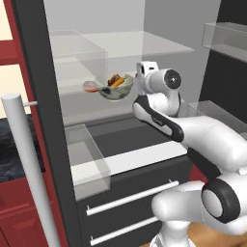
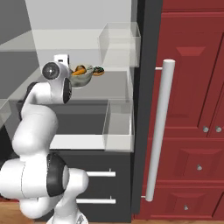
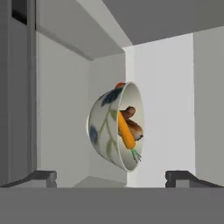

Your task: Pick the chicken drumstick and carrot from their plates and place them in the bowl. Then put the bowl in the fridge.

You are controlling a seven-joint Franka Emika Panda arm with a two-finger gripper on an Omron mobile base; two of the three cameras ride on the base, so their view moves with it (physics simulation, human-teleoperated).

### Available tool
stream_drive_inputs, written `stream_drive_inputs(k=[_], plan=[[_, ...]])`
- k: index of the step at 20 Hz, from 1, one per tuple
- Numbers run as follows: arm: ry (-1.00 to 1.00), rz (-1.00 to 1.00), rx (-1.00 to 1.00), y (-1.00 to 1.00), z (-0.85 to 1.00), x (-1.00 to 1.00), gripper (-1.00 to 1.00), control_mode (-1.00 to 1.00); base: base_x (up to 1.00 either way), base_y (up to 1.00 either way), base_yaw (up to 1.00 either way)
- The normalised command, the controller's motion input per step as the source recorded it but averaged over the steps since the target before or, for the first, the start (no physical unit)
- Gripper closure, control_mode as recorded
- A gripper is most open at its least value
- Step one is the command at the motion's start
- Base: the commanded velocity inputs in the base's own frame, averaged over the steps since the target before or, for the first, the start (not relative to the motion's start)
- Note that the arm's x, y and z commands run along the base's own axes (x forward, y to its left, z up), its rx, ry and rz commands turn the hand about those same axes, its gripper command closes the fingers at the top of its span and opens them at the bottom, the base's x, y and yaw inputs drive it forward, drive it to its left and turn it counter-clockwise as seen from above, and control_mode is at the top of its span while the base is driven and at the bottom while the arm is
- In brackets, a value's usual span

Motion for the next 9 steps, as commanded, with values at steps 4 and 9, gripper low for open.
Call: stream_drive_inputs(k=[4, 9], plan=[[0.2, 0.0, -0.04, -0.08, 0.21, -0.7, -1.0, -1.0, 0.0, 0.0, 0.0], [0.19, -0.03, 0.0, -0.05, 0.12, -0.76, -1.0, -1.0, 0.0, 0.0, 0.0]])
